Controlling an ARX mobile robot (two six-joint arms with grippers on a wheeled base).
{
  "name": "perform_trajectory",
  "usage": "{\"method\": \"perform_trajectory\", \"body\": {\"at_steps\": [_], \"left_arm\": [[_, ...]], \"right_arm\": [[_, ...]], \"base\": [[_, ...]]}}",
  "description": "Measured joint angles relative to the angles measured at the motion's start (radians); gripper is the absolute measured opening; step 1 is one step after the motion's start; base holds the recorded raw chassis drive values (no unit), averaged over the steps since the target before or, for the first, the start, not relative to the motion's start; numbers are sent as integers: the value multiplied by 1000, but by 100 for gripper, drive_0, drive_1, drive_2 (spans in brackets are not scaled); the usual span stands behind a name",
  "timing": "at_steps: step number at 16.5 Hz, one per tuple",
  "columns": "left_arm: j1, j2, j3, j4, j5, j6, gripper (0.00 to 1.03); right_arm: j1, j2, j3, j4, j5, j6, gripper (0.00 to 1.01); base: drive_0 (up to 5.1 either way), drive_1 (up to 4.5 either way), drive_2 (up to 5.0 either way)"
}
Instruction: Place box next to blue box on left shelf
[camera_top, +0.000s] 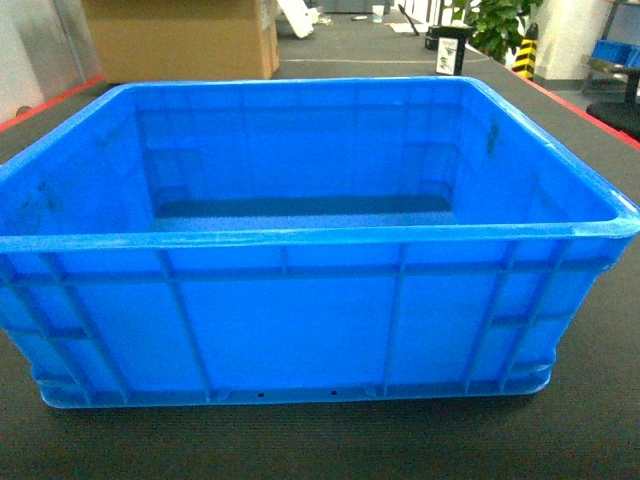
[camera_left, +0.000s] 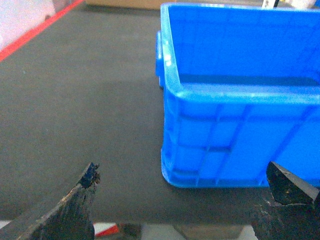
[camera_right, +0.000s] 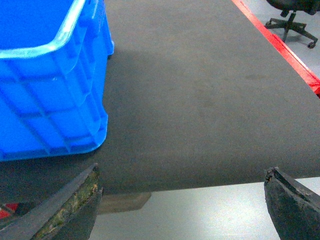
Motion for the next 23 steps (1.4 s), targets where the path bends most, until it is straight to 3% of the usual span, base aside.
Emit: {"method": "perform_trajectory", "body": {"at_steps": [2,3,5,6,10,14,19,23], "left_arm": [[33,147,87,151,37,22,98],[48,302,182,259,56,56,98],[25,625,383,373,57,105,98],[10,766,470,369,45,111,98],[-13,951,567,347,24,103,98],[-52,1211,714,303,-78,74,98],[-60,1328,753,283,-104,20,98],[-56,1353,753,273,-109,19,98]], "right_arm": [[-9,151,92,126,-31,22,98],[7,287,183,214,-56,22,98],[30,579,370,313,-78,12,98],[45,716,463,312,-85,8,98],[63,898,593,296,-98,3,98],[92,1261,829,259,-88,5,98],[114,1384,879,238,-89,22,98],[122,1412,885,219,-108,31,98]], "base": [[0,0,0],[0,0,0],[0,0,0],[0,0,0],[0,0,0],[0,0,0],[0,0,0],[0,0,0]]}}
